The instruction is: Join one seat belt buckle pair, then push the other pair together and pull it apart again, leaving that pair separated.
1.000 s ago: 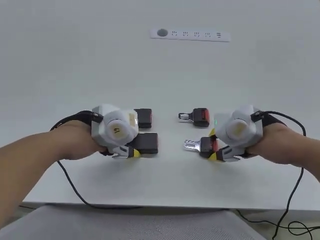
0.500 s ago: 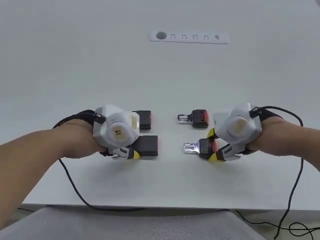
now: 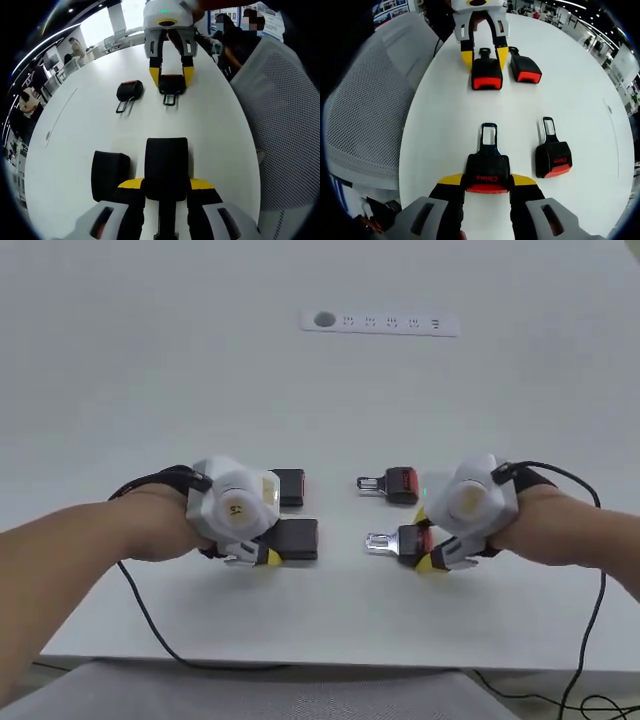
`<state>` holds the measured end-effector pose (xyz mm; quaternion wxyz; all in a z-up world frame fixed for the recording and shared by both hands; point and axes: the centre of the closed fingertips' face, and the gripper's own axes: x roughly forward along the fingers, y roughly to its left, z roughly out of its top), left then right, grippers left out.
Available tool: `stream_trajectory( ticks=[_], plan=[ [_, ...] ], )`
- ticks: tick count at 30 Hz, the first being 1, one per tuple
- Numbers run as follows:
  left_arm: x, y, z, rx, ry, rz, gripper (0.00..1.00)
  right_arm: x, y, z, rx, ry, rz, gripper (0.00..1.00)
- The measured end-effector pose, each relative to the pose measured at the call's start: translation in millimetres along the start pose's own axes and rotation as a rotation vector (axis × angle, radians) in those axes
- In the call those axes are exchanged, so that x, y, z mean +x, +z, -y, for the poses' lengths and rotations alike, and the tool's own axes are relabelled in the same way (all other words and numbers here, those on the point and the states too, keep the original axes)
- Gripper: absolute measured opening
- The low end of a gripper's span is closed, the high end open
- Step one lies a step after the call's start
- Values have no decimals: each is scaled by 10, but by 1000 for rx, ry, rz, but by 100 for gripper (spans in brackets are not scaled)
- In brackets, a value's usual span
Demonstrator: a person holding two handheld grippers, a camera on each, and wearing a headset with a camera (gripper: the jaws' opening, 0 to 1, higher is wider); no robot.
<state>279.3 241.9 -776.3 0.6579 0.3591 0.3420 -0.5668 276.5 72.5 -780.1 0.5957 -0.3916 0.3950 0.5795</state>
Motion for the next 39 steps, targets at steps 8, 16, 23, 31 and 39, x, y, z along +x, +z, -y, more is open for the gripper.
stream_trajectory(
  ticks=[8,16,23,31,39],
  plan=[
    [-1,3,9,0,-1,0,33,31,150,-31,-18,-7,8,32],
    [4,16,18,10,-13,-11,33,116,330,-11,-14,-18,35,32],
    [-2,22,25,16,-23,-17,33,190,471,-8,-9,-19,54,32],
    [-8,22,22,16,-23,-21,33,246,624,-39,-14,-20,52,32],
    [-14,21,18,10,-19,-22,33,255,700,-24,-41,-30,47,32]
  ],
)
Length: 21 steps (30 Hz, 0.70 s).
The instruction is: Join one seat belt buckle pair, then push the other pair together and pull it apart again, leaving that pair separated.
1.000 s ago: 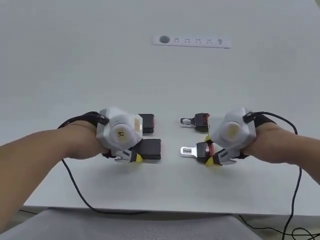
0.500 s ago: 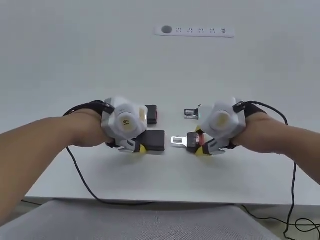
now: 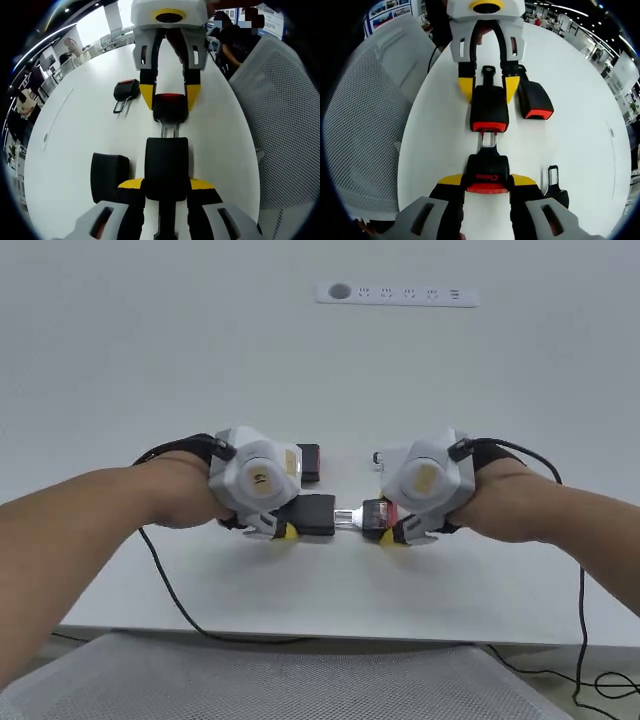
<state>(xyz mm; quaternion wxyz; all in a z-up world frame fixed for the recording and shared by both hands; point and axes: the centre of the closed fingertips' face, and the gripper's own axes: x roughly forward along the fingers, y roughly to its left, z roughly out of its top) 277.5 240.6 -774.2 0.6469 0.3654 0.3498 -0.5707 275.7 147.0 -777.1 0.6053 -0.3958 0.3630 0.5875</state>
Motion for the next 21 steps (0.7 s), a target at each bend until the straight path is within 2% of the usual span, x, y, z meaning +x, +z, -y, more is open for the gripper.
stream_trajectory(
  ticks=[7,12,17,21],
  plan=[
    [7,-17,-21,-1,0,7,33,40,54,14,-30,3,8,31],
    [12,6,-9,2,2,7,33,56,67,25,-10,24,20,31],
    [7,22,1,14,-2,-2,32,45,78,-7,-27,11,21,30],
    [1,21,-5,5,2,0,32,47,96,7,-3,6,40,29]
  ],
)
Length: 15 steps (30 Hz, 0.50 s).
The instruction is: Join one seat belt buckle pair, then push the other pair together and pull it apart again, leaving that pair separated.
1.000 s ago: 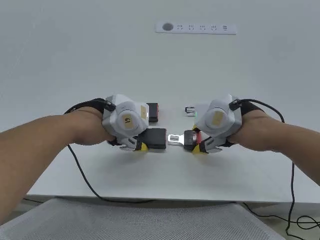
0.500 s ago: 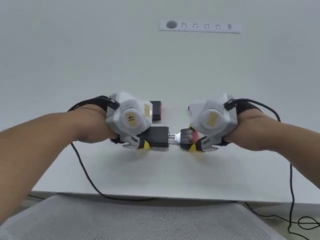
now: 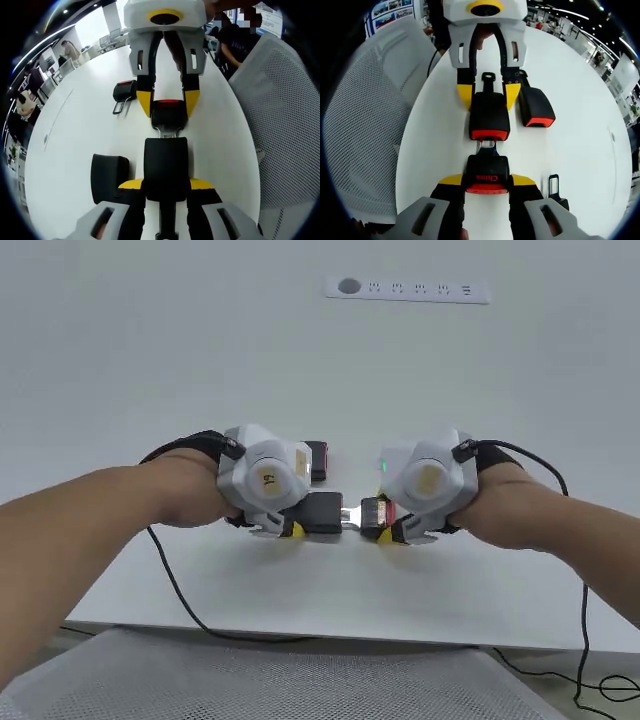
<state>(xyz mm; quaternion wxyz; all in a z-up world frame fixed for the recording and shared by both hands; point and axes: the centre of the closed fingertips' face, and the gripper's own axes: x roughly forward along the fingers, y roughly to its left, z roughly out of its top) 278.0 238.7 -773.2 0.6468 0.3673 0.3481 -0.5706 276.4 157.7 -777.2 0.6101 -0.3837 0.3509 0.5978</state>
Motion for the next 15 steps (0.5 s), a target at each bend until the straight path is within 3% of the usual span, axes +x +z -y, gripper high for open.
stream_trajectory(
  ticks=[15],
  plan=[
    [22,-15,-4,6,-15,3,31,-5,70,0,1,9,11,29]
  ],
)
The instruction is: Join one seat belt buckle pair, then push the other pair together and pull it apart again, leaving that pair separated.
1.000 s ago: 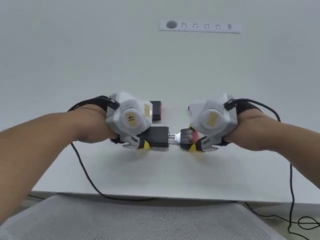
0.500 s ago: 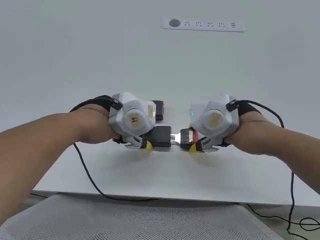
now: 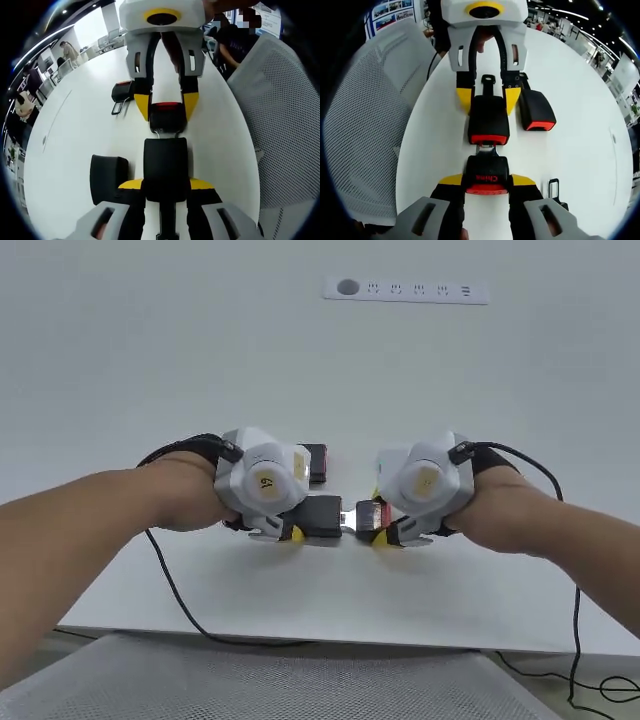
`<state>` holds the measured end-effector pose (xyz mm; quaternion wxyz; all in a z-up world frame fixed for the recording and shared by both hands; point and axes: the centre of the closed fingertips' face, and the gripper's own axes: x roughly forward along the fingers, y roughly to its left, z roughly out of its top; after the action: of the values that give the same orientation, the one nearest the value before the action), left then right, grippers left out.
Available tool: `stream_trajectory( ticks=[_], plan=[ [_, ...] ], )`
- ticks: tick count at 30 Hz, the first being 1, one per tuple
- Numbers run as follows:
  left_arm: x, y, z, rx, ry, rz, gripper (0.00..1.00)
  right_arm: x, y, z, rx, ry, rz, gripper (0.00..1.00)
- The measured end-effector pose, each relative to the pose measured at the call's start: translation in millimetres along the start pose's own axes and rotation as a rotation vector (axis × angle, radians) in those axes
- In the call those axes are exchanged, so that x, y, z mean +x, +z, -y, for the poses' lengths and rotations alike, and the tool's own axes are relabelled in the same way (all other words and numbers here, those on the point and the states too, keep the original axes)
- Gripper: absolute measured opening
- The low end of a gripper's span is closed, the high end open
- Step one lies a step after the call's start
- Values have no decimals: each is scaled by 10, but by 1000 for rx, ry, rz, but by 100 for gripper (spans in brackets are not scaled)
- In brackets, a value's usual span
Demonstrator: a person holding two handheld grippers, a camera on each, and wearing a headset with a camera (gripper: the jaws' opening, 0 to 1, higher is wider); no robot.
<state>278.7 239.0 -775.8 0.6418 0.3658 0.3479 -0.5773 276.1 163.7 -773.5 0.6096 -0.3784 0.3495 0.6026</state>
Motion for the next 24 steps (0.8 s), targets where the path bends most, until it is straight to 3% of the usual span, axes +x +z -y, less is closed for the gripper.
stream_trajectory(
  ticks=[2,6,7,8,12,14,20,24],
  plan=[
    [1,-5,-2,0,0,2,31,38,68,-13,27,5,29,29],
    [-1,-6,-4,-1,1,4,31,81,100,-8,18,-1,30,29],
    [-9,-11,-3,-11,0,5,31,119,73,9,-29,11,17,29],
    [-20,-5,-8,-10,3,6,31,149,81,-13,17,6,31,29],
    [-20,6,-6,-14,5,8,31,162,52,28,10,8,28,29],
    [-21,12,-4,-13,4,6,31,29,115,-33,-2,12,27,29],
    [-21,9,-2,-20,4,9,32,134,72,15,12,20,28,29],
    [-20,13,2,-21,2,14,32,82,95,-26,4,1,31,29]
  ],
)
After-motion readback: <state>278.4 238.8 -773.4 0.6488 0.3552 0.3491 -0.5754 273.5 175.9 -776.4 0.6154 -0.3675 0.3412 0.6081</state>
